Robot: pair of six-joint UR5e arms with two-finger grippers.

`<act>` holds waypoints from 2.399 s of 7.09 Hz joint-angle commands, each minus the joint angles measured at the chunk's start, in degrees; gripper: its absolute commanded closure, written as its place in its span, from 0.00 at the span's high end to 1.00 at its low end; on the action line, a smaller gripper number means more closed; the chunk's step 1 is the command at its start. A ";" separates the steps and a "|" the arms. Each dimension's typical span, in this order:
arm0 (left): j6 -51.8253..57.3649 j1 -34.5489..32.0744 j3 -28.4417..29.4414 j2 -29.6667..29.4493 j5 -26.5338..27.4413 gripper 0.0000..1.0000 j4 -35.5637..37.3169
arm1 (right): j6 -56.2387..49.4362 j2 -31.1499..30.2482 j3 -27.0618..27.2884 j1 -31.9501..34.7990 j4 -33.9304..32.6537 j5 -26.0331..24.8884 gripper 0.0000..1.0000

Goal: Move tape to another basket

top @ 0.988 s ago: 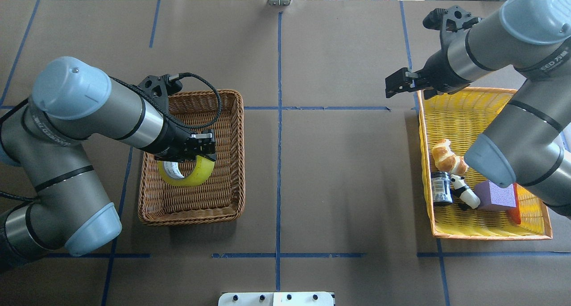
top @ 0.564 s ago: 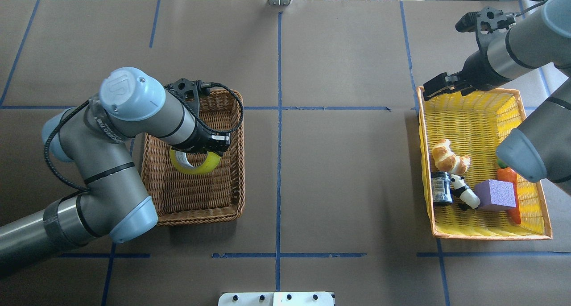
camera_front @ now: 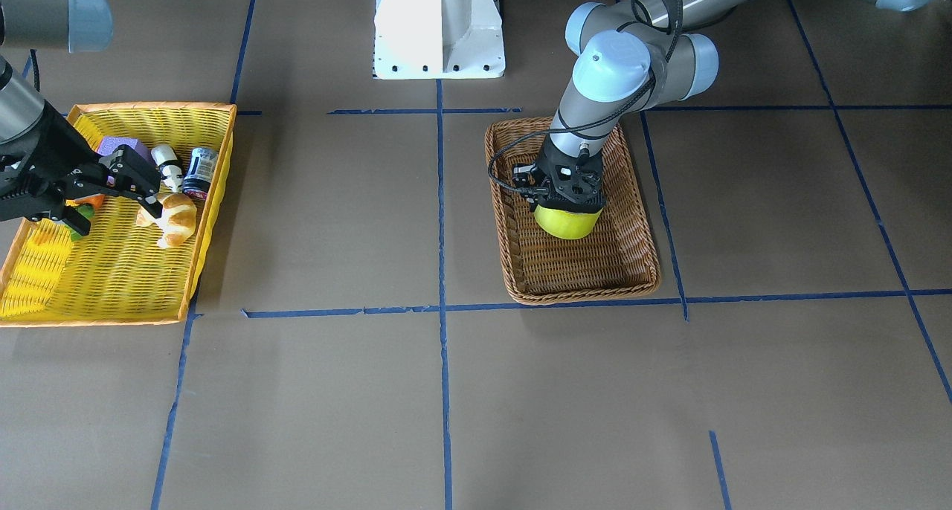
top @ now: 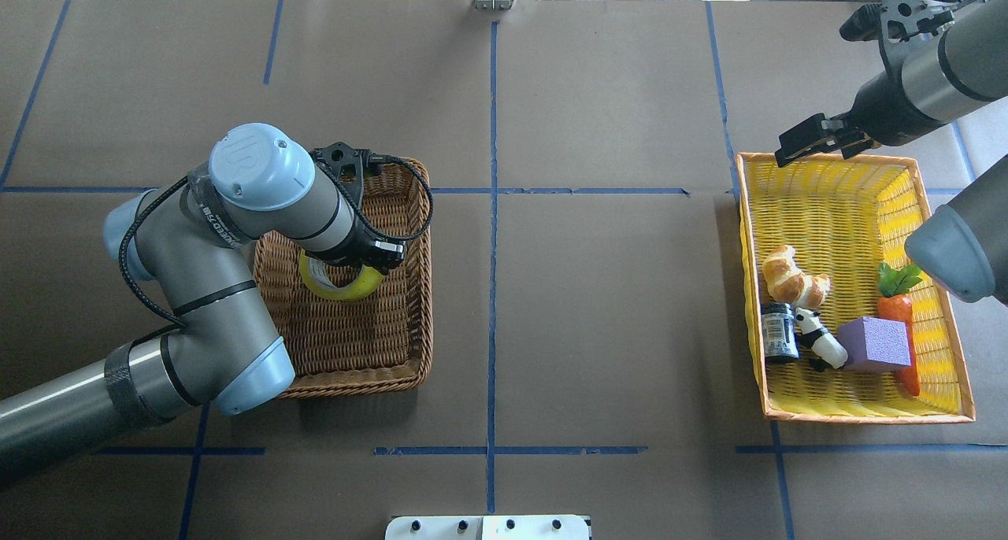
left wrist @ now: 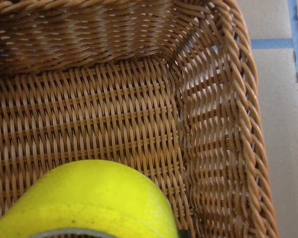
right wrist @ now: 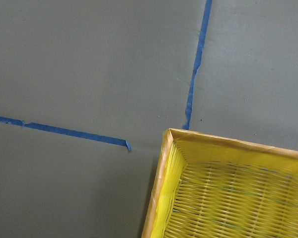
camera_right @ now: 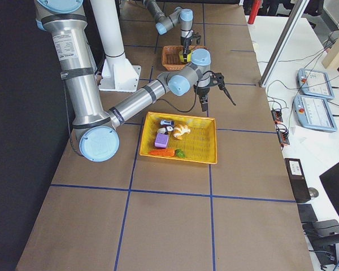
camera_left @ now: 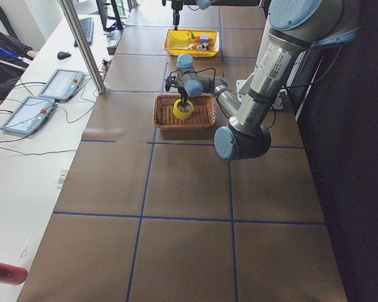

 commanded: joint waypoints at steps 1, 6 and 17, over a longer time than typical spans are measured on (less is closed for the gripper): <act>0.12 0.14 -0.56 -0.06 -0.21 0.02 3.48 | -0.08 -0.04 -0.31 0.17 0.12 0.24 1.00; -0.41 0.40 -1.71 -0.06 0.93 1.00 4.92 | 0.18 -0.13 -0.23 0.52 0.21 1.74 1.00; 54.53 -37.95 -13.79 18.65 -19.70 1.00 25.65 | -46.05 -17.23 -13.77 30.65 -0.68 14.13 1.00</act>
